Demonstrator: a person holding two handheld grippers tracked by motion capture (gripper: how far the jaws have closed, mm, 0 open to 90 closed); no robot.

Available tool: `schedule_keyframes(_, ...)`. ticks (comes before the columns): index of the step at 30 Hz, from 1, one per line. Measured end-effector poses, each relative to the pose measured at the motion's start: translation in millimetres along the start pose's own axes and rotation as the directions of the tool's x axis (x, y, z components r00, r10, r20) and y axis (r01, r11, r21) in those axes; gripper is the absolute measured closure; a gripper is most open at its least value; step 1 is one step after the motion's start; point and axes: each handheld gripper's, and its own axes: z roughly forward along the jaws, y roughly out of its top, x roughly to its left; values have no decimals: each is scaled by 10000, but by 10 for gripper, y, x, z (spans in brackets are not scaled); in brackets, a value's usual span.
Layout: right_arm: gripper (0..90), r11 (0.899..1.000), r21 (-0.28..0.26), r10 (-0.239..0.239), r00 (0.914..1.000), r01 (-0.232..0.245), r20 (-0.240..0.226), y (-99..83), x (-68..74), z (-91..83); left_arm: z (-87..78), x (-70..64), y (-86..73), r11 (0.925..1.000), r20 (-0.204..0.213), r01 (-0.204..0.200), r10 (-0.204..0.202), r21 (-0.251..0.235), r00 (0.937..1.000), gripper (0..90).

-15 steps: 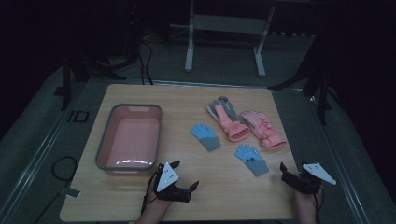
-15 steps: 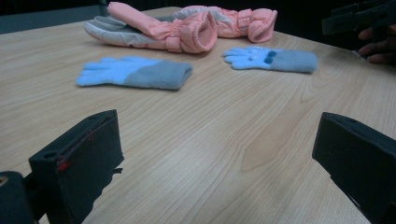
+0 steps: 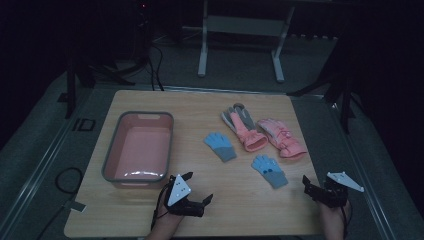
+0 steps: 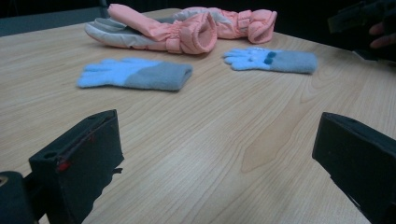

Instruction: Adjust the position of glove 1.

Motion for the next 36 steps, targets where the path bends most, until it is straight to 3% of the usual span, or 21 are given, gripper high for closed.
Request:
schedule_keyframes(3, 139, 9996, -280, -48, 9999, 53, 153, 120, -29, -80, -2, -1, -1, 10000, -7, 2, -2, -26, 10000, 16)
schedule_keyframes(6, 142, 9997, -7, 241, 9984, -242, -512, 291, -74, -136, -1, -3, -1, 10000, 4, -17, 17, -32, 10000, 16)
schedule_keyframes(9, 142, 9993, -66, 373, 9980, -377, -515, 402, -70, -178, -1, -3, -1, 10000, 22, -25, 25, -31, 10000, 16)
schedule_keyframes(12, 120, 9991, -356, 192, 9984, -212, -536, 591, -19, -232, 1, -2, -1, 10000, 44, -2, 2, -32, 10000, 16)
schedule_keyframes(15, 118, 9985, -544, -54, 9911, -18, -1329, 772, 66, -276, 2, 1, 0, 10000, 66, -3, 3, -27, 10000, 16)
schedule_keyframes(16, 118, 9982, -584, -220, 9907, 142, -1340, 829, 107, -280, 2, 1, 0, 10000, 70, 0, 1, -22, 10000, 16)
schedule_keyframes(19, 120, 9969, -589, -624, 9809, 523, -1845, 983, 228, -272, 0, 0, -1, 10000, 67, -11, 12, -54, 10000, 16)
schedule_keyframes(21, 134, 9937, -657, -1029, 9693, 903, -2233, 1087, 323, -257, 1, -3, -2, 10000, 68, 12, -11, -93, 10000, 16)
schedule_keyframes(24, 136, 9880, -742, -1499, 9585, 1357, -2426, 1203, 440, -230, -1, 1, -2, 10000, 74, -16, 17, -74, 10000, 16)
schedule_keyframes(26, 138, 9860, -796, -1620, 9559, 1467, -2448, 1243, 480, -215, -3, 3, -3, 9999, 91, 36, -35, -95, 10000, 16)
schedule_keyframes(27, 140, 9838, -832, -1760, 9443, 1589, -2781, 1328, 560, -172, -4, 5, -3, 9999, 95, 51, -50, -103, 9999, 16)
schedule_keyframes(28, 150, 9815, -890, -1883, 9392, 1696, -2872, 1369, 607, -148, -4, 5, -3, 9999, 105, 48, -47, -100, 9999, 16)
schedule_keyframes(36, 163, 9793, -879, -2017, 9115, 1822, -3584, 1569, 885, 47, -5, 6, -3, 9999, 119, 58, -56, -105, 9999, 16)
